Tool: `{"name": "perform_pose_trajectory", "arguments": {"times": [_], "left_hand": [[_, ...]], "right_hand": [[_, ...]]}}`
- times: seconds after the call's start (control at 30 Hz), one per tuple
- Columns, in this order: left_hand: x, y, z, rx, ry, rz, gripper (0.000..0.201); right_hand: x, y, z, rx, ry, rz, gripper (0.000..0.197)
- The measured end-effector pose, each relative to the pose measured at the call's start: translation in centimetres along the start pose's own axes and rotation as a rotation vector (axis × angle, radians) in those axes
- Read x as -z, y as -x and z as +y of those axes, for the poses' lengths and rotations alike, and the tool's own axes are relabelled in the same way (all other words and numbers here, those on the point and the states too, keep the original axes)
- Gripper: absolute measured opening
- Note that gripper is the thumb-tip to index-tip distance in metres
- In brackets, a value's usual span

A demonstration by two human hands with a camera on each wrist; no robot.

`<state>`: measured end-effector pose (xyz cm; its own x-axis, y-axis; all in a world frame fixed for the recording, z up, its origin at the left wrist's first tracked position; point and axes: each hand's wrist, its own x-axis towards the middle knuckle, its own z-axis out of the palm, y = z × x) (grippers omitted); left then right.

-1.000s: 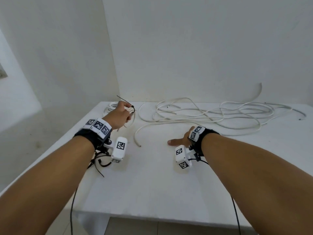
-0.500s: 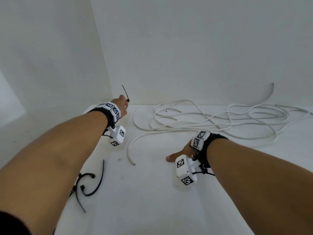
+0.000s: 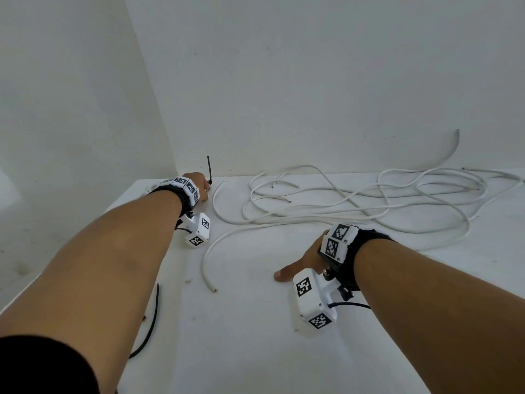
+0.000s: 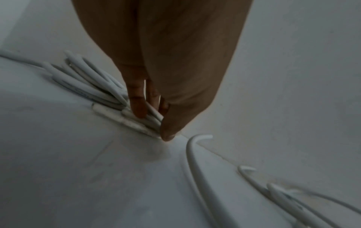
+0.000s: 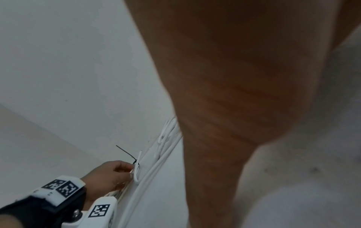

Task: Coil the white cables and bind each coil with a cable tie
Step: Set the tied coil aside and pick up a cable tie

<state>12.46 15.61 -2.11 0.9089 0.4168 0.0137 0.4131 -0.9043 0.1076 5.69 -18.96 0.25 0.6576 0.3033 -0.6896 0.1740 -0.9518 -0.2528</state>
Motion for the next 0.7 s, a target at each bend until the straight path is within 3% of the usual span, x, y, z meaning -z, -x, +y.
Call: {"name": "perform_pose_trajectory", "arguments": {"times": [0.13,0.23,0.37,0.43,0.7], "left_hand": [[0.5,0.3,-0.5,-0.034,-0.006,0.074,0.022],[0.7,0.7,-0.5,-0.148,-0.006,0.173,0.017],[0.9,1.6,0.4,-0.292,-0.102,-0.051,0.038],[1.1,2.1,0.9,-0.318,-0.179,-0.125,0.035],[1.4,3.8,2.3,-0.388,-0.419,-0.053,0.009]], "right_hand": [[-0.1,0.2,-0.1,-0.008,-0.038,-0.021,0.058],[-0.2,0.6,-0.2,0.005,-0.044,-0.011,0.058],[-0.2,1.1,-0.2,0.007,-0.038,0.006,0.056],[-0.1,1.4,-0.1,0.003,0.006,0.014,0.058],[0.0,0.9,0.0,0.014,-0.016,0.013,0.056]]}}
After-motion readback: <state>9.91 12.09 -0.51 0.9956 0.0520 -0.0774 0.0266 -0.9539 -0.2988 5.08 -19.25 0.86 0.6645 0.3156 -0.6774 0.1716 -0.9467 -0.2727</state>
